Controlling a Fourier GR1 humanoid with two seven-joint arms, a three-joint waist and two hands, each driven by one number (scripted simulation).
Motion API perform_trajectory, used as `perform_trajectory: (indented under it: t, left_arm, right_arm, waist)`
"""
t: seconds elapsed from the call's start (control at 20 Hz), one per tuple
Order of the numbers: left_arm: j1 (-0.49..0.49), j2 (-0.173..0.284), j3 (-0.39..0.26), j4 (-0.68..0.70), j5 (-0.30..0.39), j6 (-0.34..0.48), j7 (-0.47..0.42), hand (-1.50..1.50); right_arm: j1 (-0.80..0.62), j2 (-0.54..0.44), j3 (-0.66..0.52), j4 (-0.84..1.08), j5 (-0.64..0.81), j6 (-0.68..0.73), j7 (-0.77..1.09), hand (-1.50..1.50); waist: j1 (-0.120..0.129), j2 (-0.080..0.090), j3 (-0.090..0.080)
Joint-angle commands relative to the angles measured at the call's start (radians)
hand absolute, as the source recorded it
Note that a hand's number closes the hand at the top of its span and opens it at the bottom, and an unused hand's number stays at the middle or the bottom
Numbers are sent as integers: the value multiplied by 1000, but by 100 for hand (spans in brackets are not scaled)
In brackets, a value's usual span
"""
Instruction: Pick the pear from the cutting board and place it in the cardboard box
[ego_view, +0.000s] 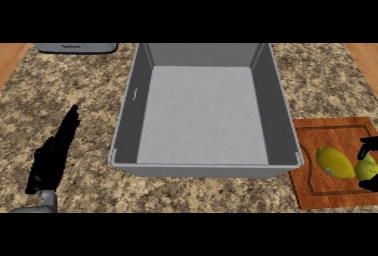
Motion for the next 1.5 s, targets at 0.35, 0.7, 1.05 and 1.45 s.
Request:
perform_trajectory:
  t: [0.35,0.7,1.05,1.45]
  left_arm:
    - [-52,-30,-66,8,-6,-47,-15,0]
    - [-62,-49,-85,5,-37,-20,-11,0]
    - [-86,-43,-69,24,-40,-17,9,0]
    - [-81,-22,-24,45,-27,-15,1,0]
  right_arm:
    - [-299,32,243,-185,145,-114,-401,150]
    - [-439,21,281,-9,234,-346,-738,150]
    - [-682,53,184,260,128,-316,-1002,150]
    - [-831,101,84,376,-95,-62,-1196,150]
  waist:
    - [168,39,18]
    - [132,44,17]
    - [100,35,14]
    - [50,19,11]
